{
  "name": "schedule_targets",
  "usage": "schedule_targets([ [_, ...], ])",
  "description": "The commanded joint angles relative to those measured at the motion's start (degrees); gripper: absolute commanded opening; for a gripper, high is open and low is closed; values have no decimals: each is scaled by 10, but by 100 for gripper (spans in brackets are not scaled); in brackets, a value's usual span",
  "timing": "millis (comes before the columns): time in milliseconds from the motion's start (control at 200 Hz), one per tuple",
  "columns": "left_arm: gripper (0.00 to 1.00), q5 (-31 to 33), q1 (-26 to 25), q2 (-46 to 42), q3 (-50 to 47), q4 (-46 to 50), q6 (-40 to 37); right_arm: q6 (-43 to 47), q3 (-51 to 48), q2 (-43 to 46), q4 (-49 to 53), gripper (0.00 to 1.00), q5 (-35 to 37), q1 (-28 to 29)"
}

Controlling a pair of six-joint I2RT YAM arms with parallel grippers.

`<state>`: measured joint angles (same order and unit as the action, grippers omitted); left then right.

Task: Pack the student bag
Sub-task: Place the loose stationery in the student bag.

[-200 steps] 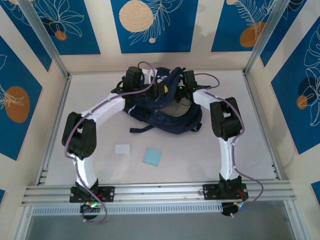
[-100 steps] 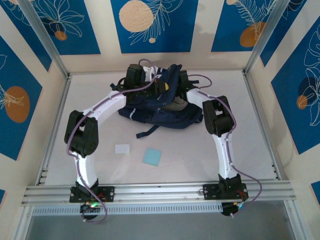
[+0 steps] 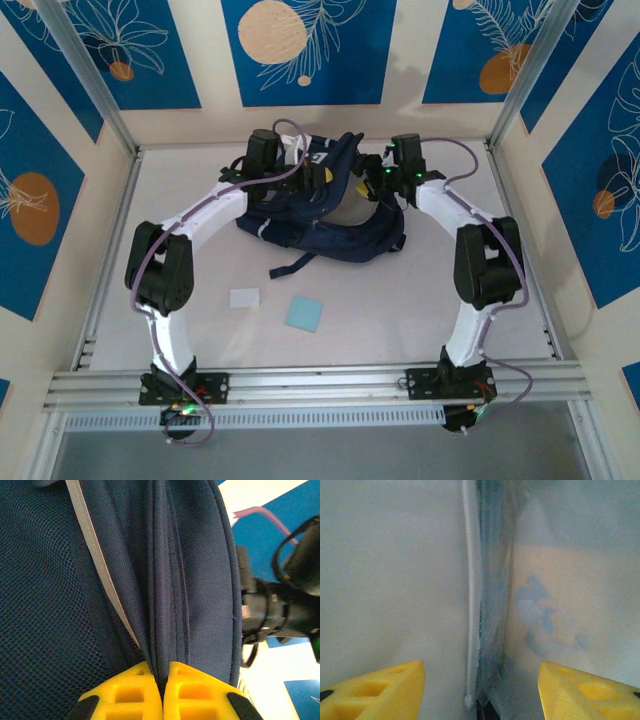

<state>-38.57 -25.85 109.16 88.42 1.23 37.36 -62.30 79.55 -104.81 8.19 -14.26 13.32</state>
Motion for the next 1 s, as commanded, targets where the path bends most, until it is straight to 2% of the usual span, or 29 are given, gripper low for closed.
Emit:
schedule_targets([
  [0, 0, -37, 7, -41, 6, -75, -3, 29, -20, 3, 39, 61, 8, -10],
  [245, 0, -43, 7, -33, -24, -87, 10, 55, -41, 41, 66, 60, 61, -25],
  [405, 0, -60, -8, -19, -39, -127, 50, 32, -59, 21, 29, 48, 33, -28],
  [475, 0, -73, -25, -2, -36, -123, 52, 18, -69, 13, 6, 47, 35, -28],
  [645, 0, -78, -26, 13, -56, -172, 93, 7, -59, -28, -25, 47, 15, -26],
  [835, 0, -75, -21, -3, -24, -130, 67, 7, -15, -94, -34, 50, 25, -19],
  [995, 0, -79, -22, -14, -11, -125, 71, -31, 13, -153, -137, 42, -28, -8],
])
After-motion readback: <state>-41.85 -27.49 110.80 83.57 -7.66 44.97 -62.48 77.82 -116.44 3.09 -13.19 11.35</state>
